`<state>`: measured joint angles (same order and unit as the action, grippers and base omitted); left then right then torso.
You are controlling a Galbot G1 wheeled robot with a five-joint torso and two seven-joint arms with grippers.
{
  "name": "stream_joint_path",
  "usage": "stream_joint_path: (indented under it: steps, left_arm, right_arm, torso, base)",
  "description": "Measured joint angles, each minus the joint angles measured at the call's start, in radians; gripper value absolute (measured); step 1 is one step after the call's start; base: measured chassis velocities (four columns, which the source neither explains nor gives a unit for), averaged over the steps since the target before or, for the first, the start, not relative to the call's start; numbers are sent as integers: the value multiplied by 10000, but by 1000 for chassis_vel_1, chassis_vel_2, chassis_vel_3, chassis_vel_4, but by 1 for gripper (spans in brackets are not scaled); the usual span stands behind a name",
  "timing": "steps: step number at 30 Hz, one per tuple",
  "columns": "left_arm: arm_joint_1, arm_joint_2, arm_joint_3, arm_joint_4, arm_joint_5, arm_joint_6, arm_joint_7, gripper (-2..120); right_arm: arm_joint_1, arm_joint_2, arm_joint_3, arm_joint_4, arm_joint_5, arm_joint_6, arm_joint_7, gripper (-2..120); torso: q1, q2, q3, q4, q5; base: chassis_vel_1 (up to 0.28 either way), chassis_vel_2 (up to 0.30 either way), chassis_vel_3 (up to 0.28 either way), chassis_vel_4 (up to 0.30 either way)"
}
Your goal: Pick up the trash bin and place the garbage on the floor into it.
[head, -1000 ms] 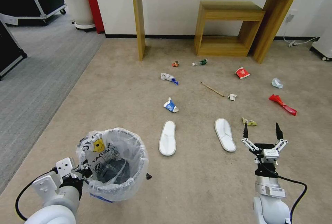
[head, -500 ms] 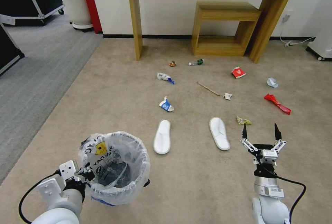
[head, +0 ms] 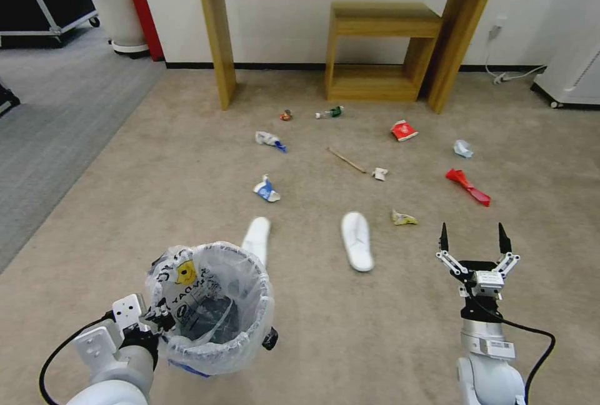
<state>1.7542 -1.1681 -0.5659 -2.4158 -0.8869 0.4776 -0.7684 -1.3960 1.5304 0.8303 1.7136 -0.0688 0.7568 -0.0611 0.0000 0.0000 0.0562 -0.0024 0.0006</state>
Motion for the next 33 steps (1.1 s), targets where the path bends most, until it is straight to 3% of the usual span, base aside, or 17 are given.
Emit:
stream_joint_path:
  steps: [20, 33]
  left_arm:
    - [283, -66, 71, -70, 246, -41, 12, 0]
    - [479, -165, 223, -117, 541, -116, 52, 0]
  right_arm:
    - [20, 31, 15, -18, -198, 163, -19, 100]
    - [-93, 42, -16, 135, -172, 330, -38, 100]
  torso:
    - [0, 0, -1, 2, -5]
    - [0, 0, -2, 4, -9]
  base:
    - [19, 19, -16, -21]
    - [152, 150, -143, -150]
